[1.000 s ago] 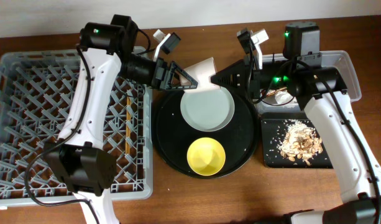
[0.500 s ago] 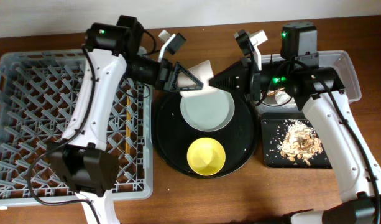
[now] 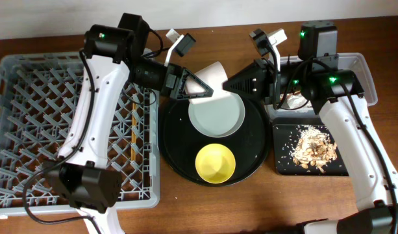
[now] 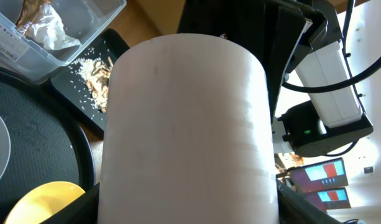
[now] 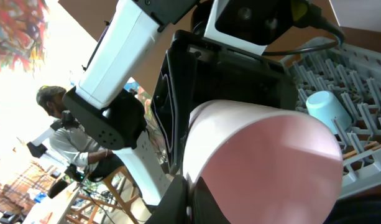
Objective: Sort waste into correct bins and load items into the dishwasher rack
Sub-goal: 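Lower the pink cup into the dish rack with the left gripper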
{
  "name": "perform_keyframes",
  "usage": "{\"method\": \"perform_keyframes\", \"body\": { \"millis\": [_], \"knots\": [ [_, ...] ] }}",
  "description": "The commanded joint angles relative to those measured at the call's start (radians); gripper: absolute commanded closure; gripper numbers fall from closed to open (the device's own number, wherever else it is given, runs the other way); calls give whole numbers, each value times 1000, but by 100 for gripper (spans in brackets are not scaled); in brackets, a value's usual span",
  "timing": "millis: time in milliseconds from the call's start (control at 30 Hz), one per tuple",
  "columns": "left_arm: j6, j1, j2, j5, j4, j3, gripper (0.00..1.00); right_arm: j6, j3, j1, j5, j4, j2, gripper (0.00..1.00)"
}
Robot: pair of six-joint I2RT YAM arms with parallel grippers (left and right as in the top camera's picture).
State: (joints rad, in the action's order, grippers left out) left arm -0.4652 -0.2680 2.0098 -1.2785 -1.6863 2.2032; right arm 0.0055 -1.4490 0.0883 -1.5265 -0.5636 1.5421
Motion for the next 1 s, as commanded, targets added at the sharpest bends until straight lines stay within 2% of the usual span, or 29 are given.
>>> {"method": "perform_keyframes", "body": {
  "millis": [0, 33, 67, 100, 133, 233, 367, 467, 567, 600, 833, 967],
  "knots": [
    [-23, 1, -48, -15, -2, 7, 38, 11, -9, -6, 19, 3, 3, 92],
    [-23, 1, -49, -15, -2, 7, 40, 11, -9, -6, 19, 3, 3, 87],
    [-23, 2, -49, -13, -2, 7, 43, 11, -9, -6, 19, 3, 3, 76],
    [-23, 2, -49, -5, -2, 7, 44, 11, -9, -6, 19, 3, 3, 46],
    [-23, 2, -49, 13, -2, 7, 45, 11, -9, -6, 18, 4, 3, 1],
    [-5, 11, -51, 123, -2, 7, 52, 44, -10, -32, 11, 3, 2, 2],
    [135, 63, -76, 378, -2, 7, 52, 143, -10, -96, 26, -6, 2, 1],
    [291, 114, -101, 676, -2, 7, 51, 158, -10, -116, 101, -74, 2, 1],
    [490, 158, -111, 1039, -2, 7, 51, 157, -9, -114, 277, -198, 2, 1],
    [521, 168, -111, 1094, -2, 7, 51, 157, -9, -114, 325, -226, 2, 1],
    [563, 227, -110, 1262, -2, -72, 50, 157, -9, -116, 747, -278, 2, 1],
    [585, 252, -111, 1267, -2, -208, 50, 157, -9, -115, 963, -278, 2, 1]
  ]
}}
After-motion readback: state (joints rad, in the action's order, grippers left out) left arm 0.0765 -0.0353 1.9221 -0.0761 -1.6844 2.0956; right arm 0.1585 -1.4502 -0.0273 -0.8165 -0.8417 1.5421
